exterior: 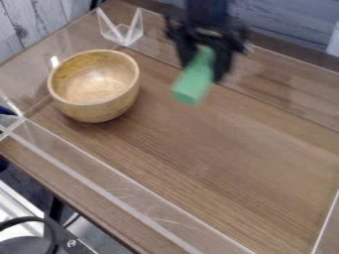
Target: Remove the green block from inside the brown bowl and put it on the table
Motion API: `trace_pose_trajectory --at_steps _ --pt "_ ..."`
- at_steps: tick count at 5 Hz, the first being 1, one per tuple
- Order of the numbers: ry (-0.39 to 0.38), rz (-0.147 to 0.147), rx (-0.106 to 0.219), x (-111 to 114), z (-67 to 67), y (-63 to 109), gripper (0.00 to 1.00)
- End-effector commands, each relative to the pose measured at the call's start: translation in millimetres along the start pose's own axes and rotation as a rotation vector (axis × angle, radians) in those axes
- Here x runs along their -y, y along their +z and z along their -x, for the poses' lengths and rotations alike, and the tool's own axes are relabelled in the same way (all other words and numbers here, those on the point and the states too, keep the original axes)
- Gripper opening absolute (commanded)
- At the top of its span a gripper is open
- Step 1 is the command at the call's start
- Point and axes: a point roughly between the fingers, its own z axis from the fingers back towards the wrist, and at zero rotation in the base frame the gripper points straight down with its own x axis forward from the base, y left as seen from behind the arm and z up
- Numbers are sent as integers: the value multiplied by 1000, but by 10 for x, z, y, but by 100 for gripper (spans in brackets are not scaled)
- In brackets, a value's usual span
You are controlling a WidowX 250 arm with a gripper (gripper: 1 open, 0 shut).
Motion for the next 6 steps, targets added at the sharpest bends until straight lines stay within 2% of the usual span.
trace_pose_trajectory --at_steps 1,2,4,6 --pt "-17 -15 65 254 -38 4 0" --pt "-31 -20 50 396 -25 -153 0" --pt "-23 -39 4 256 28 -444 0" --pt "-6 -40 -15 67 54 -680 0"
